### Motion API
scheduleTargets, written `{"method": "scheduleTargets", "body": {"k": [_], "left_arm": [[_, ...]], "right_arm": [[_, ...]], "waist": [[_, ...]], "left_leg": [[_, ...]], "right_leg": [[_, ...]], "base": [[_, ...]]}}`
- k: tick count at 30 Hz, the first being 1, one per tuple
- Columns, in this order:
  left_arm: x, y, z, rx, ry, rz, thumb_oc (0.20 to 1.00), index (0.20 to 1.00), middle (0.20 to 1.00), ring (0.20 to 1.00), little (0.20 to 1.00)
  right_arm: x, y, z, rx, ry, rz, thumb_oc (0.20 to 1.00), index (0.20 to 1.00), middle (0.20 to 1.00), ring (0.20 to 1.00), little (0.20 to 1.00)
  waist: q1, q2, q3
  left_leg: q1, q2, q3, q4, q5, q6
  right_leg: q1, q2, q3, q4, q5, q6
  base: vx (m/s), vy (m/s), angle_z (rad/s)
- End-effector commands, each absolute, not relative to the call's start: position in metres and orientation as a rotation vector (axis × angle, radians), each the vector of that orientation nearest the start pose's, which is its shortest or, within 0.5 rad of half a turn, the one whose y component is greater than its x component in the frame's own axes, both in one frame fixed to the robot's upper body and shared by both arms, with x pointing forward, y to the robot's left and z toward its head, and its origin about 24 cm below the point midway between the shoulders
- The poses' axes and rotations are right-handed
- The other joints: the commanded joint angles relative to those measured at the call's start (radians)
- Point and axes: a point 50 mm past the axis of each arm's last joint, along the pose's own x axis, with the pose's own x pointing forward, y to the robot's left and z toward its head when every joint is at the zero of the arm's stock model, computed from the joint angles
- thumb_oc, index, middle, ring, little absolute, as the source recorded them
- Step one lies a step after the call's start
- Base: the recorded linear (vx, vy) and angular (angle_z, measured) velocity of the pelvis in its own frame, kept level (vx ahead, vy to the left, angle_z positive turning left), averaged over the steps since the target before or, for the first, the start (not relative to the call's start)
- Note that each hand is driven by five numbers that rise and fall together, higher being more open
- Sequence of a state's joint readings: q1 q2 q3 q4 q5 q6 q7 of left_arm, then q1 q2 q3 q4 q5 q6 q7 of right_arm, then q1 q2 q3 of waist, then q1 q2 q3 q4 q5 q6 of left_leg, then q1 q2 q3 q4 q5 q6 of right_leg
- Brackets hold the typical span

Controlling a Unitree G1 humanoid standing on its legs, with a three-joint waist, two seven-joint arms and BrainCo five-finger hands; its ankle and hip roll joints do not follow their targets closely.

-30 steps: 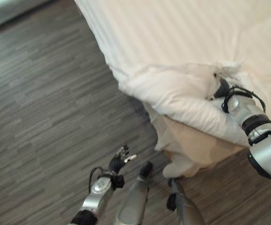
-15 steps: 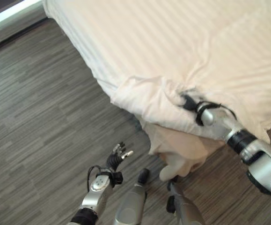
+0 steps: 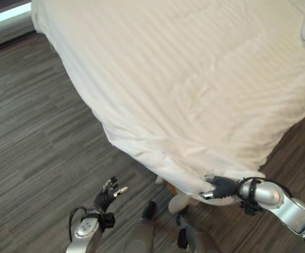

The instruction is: Making the bed.

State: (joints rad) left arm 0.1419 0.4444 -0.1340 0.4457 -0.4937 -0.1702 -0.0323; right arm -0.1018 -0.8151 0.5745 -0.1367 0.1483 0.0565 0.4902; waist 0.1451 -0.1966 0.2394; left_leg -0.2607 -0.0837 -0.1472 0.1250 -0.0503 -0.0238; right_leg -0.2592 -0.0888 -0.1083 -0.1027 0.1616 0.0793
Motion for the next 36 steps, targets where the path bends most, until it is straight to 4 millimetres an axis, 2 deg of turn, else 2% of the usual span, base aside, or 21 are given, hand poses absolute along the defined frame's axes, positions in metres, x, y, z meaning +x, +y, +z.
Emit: {"method": "scheduleTargets", "body": {"k": [1, 3, 4, 9, 10, 14, 15, 18, 22, 23, 24, 25, 26, 27, 29, 30, 31, 32, 33, 34, 36], "left_arm": [[0.209, 0.25, -0.041, 0.009, 0.351, 0.055, 1.0, 1.0, 1.0, 1.0, 1.0], [0.21, 0.248, -0.04, 0.005, 0.347, 0.053, 1.0, 1.0, 1.0, 1.0, 1.0], [0.214, 0.244, -0.04, 0.003, 0.341, 0.047, 1.0, 1.0, 1.0, 1.0, 1.0], [0.22, 0.232, -0.042, -0.024, 0.337, 0.045, 1.0, 1.0, 1.0, 1.0, 1.0], [0.22, 0.232, -0.042, -0.024, 0.337, 0.045, 1.0, 1.0, 1.0, 1.0, 1.0], [0.225, 0.229, -0.041, -0.031, 0.331, 0.059, 1.0, 1.0, 1.0, 1.0, 1.0], [0.225, 0.234, -0.041, -0.028, 0.33, 0.082, 1.0, 1.0, 1.0, 1.0, 1.0], [0.224, 0.241, -0.039, -0.013, 0.327, 0.101, 1.0, 1.0, 1.0, 1.0, 1.0], [0.225, 0.246, -0.038, -0.011, 0.324, 0.112, 1.0, 1.0, 1.0, 1.0, 1.0], [0.231, 0.245, -0.033, -0.002, 0.302, 0.104, 1.0, 1.0, 1.0, 1.0, 1.0], [0.234, 0.245, -0.03, 0.002, 0.291, 0.102, 1.0, 1.0, 1.0, 1.0, 1.0], [0.234, 0.245, -0.03, 0.002, 0.291, 0.101, 1.0, 1.0, 1.0, 1.0, 1.0], [0.235, 0.244, -0.028, -0.002, 0.28, 0.1, 1.0, 1.0, 1.0, 1.0, 1.0], [0.233, 0.245, -0.029, -0.024, 0.279, 0.109, 1.0, 1.0, 1.0, 1.0, 1.0], [0.231, 0.245, -0.03, -0.038, 0.282, 0.11, 1.0, 1.0, 1.0, 1.0, 1.0], [0.227, 0.246, -0.032, -0.054, 0.285, 0.122, 1.0, 1.0, 1.0, 1.0, 1.0], [0.226, 0.246, -0.032, -0.053, 0.286, 0.122, 1.0, 1.0, 1.0, 1.0, 1.0], [0.226, 0.247, -0.031, -0.055, 0.288, 0.123, 1.0, 1.0, 1.0, 1.0, 1.0], [0.226, 0.248, -0.033, -0.064, 0.299, 0.124, 1.0, 1.0, 1.0, 1.0, 1.0], [0.222, 0.247, -0.04, -0.108, 0.321, 0.14, 1.0, 1.0, 1.0, 1.0, 1.0], [0.213, 0.241, -0.054, -0.147, 0.384, 0.141, 1.0, 1.0, 1.0, 1.0, 1.0]], "right_arm": [[0.216, -0.137, 0.038, -0.574, 0.331, 1.208, 0.2, 0.2, 0.2, 0.2, 0.2], [0.218, -0.13, 0.039, -0.568, 0.313, 1.227, 0.2, 0.2, 0.2, 0.2, 0.2], [0.225, -0.113, 0.047, -0.592, 0.248, 1.274, 0.2, 0.2, 0.2, 0.2, 0.2], [0.237, -0.07, 0.064, -0.662, 0.066, 1.317, 0.2, 0.2, 0.2, 0.2, 0.2], [0.237, -0.07, 0.064, -0.662, 0.065, 1.317, 0.2, 0.2, 0.2, 0.2, 0.2], [0.242, -0.048, 0.06, -0.673, 0.035, 1.314, 0.2, 0.2, 0.2, 0.2, 0.2], [0.243, -0.046, 0.058, -0.653, 0.043, 1.314, 1.0, 1.0, 1.0, 1.0, 1.0], [0.245, -0.047, 0.059, -0.66, 0.047, 1.316, 1.0, 1.0, 1.0, 1.0, 1.0], [0.253, -0.049, 0.068, -0.711, 0.028, 1.322, 1.0, 1.0, 1.0, 1.0, 1.0], [0.254, -0.052, 0.069, -0.729, 0.024, 1.313, 1.0, 1.0, 1.0, 1.0, 1.0], [0.256, -0.055, 0.067, -0.734, 0.026, 1.297, 1.0, 1.0, 1.0, 1.0, 1.0], [0.256, -0.055, 0.067, -0.734, 0.026, 1.296, 1.0, 1.0, 1.0, 1.0, 1.0], [0.257, -0.058, 0.066, -0.731, 0.033, 1.286, 1.0, 1.0, 1.0, 1.0, 1.0], [0.255, -0.059, 0.063, -0.698, 0.047, 1.285, 1.0, 1.0, 1.0, 1.0, 1.0], [0.253, -0.06, 0.059, -0.668, 0.057, 1.276, 1.0, 1.0, 1.0, 1.0, 1.0], [0.252, -0.062, 0.053, -0.651, 0.07, 1.259, 1.0, 1.0, 1.0, 1.0, 1.0], [0.252, -0.062, 0.053, -0.65, 0.07, 1.259, 1.0, 1.0, 1.0, 1.0, 1.0], [0.253, -0.063, 0.051, -0.651, 0.083, 1.257, 1.0, 1.0, 1.0, 1.0, 1.0], [0.254, -0.064, 0.048, -0.651, 0.101, 1.249, 1.0, 1.0, 1.0, 1.0, 1.0], [0.258, -0.072, 0.051, -0.625, 0.097, 1.197, 1.0, 1.0, 1.0, 1.0, 1.0], [0.255, -0.088, 0.046, -0.588, 0.132, 1.138, 1.0, 1.0, 1.0, 1.0, 1.0]], "waist": [[0.016, 0.068, 0.005], [0.018, 0.069, 0.007], [0.021, 0.069, 0.011], [0.022, 0.074, 0.018], [0.022, 0.074, 0.018], [0.026, 0.082, 0.02], [0.025, 0.081, 0.018], [0.029, 0.074, 0.018], [0.04, 0.064, 0.036], [0.037, 0.08, 0.049], [0.046, 0.088, 0.046], [0.047, 0.088, 0.045], [0.052, 0.094, 0.034], [0.06, 0.094, 0.006], [0.074, 0.082, -0.011], [0.115, 0.059, -0.04], [0.116, 0.058, -0.038], [0.137, 0.054, -0.041], [0.144, 0.052, -0.045], [0.145, 0.065, -0.049], [0.125, 0.097, -0.044]], "left_leg": [[0.037, 0.03, -0.039, -0.212, 0.162, -0.033], [0.037, 0.031, -0.038, -0.212, 0.163, -0.033], [0.037, 0.032, -0.033, -0.212, 0.163, -0.034], [0.039, 0.034, -0.02, -0.212, 0.162, -0.032], [0.039, 0.034, -0.02, -0.212, 0.162, -0.032], [0.042, 0.033, -0.005, -0.212, 0.16, -0.033], [0.047, 0.033, -0.002, -0.212, 0.158, -0.033], [0.052, 0.034, 0.003, -0.212, 0.156, -0.028], [0.054, 0.041, 0.046, -0.212, 0.159, -0.018], [0.049, 0.065, 0.061, -0.212, 0.175, -0.008], [0.049, 0.081, 0.081, -0.212, 0.183, -0.004], [0.046, 0.081, 0.081, -0.212, 0.186, -0.004], [0.043, 0.092, 0.094, -0.212, 0.195, -0.003], [0.038, 0.103, 0.113, -0.212, 0.209, 0.001], [0.034, 0.101, 0.127, -0.212, 0.217, 0.001], [0.013, 0.102, 0.155, -0.212, 0.233, -0.007], [0.018, 0.101, 0.157, -0.212, 0.232, -0.007], [-0.002, 0.11, 0.167, -0.212, 0.254, -0.024], [-0.011, 0.107, 0.173, -0.212, 0.264, -0.039], [-0.037, 0.115, 0.171, -0.212, 0.304, -0.072], [-0.044, 0.126, 0.158, -0.212, 0.339, -0.102]], "right_leg": [[0.094, 0.013, -0.029, 0.015, -0.054, 0.049], [0.094, 0.013, -0.028, 0.015, -0.054, 0.049], [0.093, 0.014, -0.024, 0.015, -0.053, 0.049], [0.089, 0.014, -0.008, 0.015, -0.046, 0.048], [0.089, 0.014, -0.007, 0.015, -0.046, 0.048], [0.092, 0.011, -0.007, 0.015, -0.048, 0.049], [0.097, 0.009, -0.005, 0.015, -0.048, 0.05], [0.095, 0.01, 0.009, 0.015, -0.038, 0.053], [0.074, 0.008, 0.023, 0.046, 0.0, 0.067], [0.058, 0.024, 0.03, 0.182, -0.065, 0.073], [0.072, 0.026, -0.002, 0.271, -0.128, 0.076], [0.067, 0.026, -0.001, 0.274, -0.127, 0.075], [0.084, 0.028, -0.021, 0.325, -0.158, 0.068], [0.115, 0.045, -0.03, 0.446, -0.183, 0.065], [0.138, 0.059, -0.024, 0.481, -0.188, 0.067], [0.224, 0.055, -0.05, 0.408, -0.207, 0.058], [0.231, 0.054, -0.049, 0.403, -0.206, 0.059], [0.284, 0.073, -0.07, 0.339, -0.265, 0.035], [0.318, 0.085, -0.065, 0.236, -0.285, 0.018], [0.368, 0.12, -0.044, 0.095, -0.275, -0.007], [0.401, 0.123, -0.057, 0.042, -0.264, -0.02]], "base": [[-0.02, 0.011, 0.08], [0.0, 0.0, 0.0], [-0.02, 0.024, 0.08], [-0.01, 0.018, -0.07], [-0.03, 0.031, -0.09], [-0.02, 0.034, -0.09], [0.0, 0.0, 0.0], [-0.04, 0.026, -0.04], [-0.11, 0.033, -0.49], [-0.28, 0.029, -0.57], [-0.23, 0.028, -0.46], [-0.16, 0.031, -0.58], [-0.18, 0.037, -0.64], [-0.17, 0.037, -0.47], [-0.14, -0.051, -0.35], [-0.14, -0.103, -0.48], [-0.22, -0.145, -0.64], [-0.19, -0.117, -0.67], [-0.42, -0.251, -0.51], [-0.39, -0.213, -0.22], [-0.5, -0.173, 0.27]]}}
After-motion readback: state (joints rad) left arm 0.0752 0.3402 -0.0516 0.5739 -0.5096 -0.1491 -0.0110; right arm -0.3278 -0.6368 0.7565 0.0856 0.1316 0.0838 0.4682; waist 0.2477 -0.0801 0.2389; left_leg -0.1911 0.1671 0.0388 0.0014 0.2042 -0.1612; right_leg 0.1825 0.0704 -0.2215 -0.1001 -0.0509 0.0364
